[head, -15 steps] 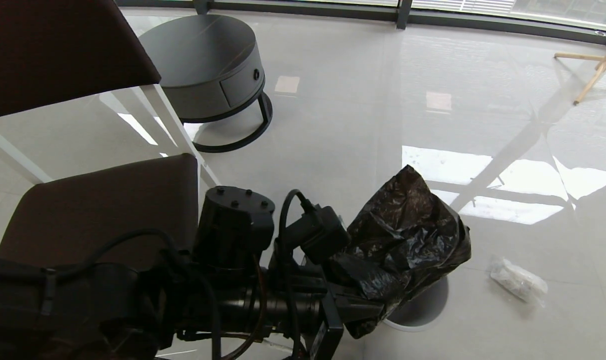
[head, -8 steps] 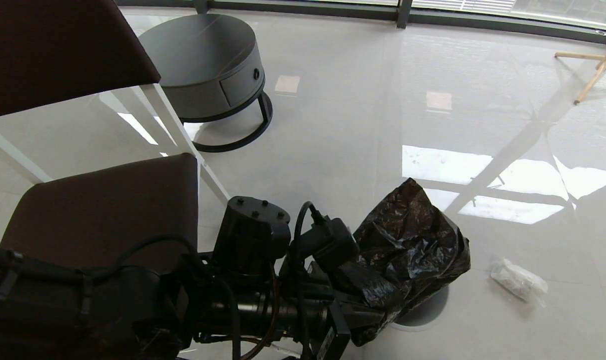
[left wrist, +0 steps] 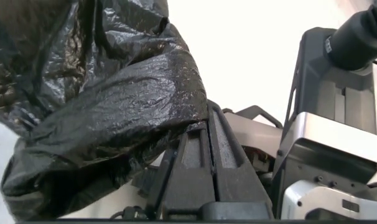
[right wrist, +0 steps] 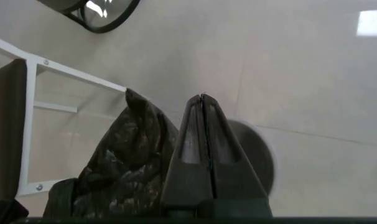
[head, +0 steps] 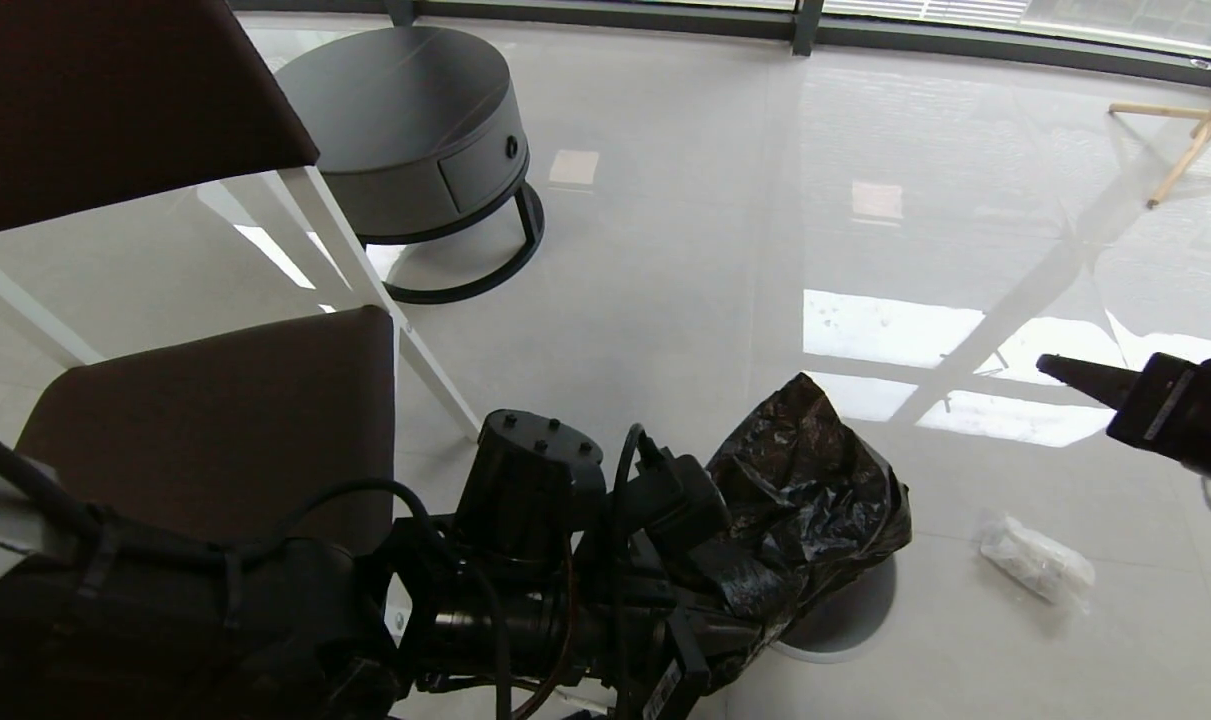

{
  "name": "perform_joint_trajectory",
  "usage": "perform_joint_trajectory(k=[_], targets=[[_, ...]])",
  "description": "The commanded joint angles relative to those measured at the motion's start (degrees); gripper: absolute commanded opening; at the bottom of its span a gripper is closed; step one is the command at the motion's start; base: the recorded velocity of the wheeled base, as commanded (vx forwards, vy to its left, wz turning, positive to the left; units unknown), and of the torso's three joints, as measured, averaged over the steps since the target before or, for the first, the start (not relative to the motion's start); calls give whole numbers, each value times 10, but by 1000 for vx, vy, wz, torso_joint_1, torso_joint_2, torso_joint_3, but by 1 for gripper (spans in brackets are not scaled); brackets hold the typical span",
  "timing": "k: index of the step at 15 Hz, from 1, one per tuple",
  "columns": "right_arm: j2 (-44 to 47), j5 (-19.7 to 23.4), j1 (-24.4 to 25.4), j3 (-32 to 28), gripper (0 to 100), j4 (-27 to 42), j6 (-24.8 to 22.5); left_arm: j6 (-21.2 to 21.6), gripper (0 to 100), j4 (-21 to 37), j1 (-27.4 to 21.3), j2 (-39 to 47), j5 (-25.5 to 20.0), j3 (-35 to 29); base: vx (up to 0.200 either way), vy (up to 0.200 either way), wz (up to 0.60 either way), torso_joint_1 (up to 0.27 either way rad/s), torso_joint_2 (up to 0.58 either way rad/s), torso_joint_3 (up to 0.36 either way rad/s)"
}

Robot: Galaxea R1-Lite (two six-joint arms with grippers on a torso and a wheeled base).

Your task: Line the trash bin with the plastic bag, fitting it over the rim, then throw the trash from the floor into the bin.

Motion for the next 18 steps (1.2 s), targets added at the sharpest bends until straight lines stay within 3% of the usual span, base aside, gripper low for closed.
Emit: perform_joint_trajectory(k=[1,4,9,10,18], targets=[[85,0,27,-6,0,-28,8,0,0,0,-7,10,2,-7,0,0,0,0,0,0],[141,-1,57,-10,0,-74,28,0,0,0,-13,17,6,-14,0,0,0,0,0,0],[202,-3,63,-15,0,-94,26,12,0,0,-19,34,18,-17,0,0,0,0,0,0],[205,-3,63,-15,100,-94,25,12,0,0,-19,34,18,-17,0,0,0,0,0,0],[240,1,88,17,100,-113,26,12,0,-1,-18,57,36,-32,0,0,0,0,0,0]])
